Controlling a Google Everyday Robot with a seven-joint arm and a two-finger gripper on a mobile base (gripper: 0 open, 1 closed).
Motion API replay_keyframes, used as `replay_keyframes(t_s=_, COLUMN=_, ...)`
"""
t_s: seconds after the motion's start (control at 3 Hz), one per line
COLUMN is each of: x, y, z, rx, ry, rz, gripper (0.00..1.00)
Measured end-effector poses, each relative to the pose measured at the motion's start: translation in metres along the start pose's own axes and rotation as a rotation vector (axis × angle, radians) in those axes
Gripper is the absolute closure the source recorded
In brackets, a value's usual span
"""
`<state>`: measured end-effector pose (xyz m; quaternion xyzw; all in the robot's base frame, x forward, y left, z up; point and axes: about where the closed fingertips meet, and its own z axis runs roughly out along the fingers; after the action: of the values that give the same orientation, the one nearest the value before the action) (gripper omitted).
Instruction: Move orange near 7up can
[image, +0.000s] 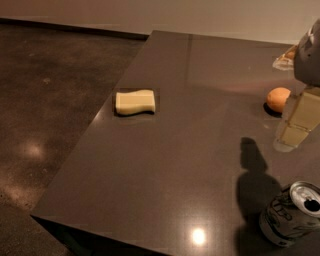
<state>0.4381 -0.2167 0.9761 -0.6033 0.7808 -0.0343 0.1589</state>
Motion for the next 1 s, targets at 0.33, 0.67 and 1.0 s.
replay_keyframes(t_s=0.33, x=0.000, y=-0.001, z=0.000, rx=0.003, ry=0.000, rz=-0.001, gripper=0.00)
replay_keyframes(t_s=0.67, x=0.003, y=-0.012, z=0.001, rx=0.015, ry=0.005, rz=0.004, gripper=0.00)
replay_keyframes(t_s=1.0, x=0.006, y=-0.034, z=0.009, rx=0.022, ry=0.016, rz=0.006, gripper=0.00)
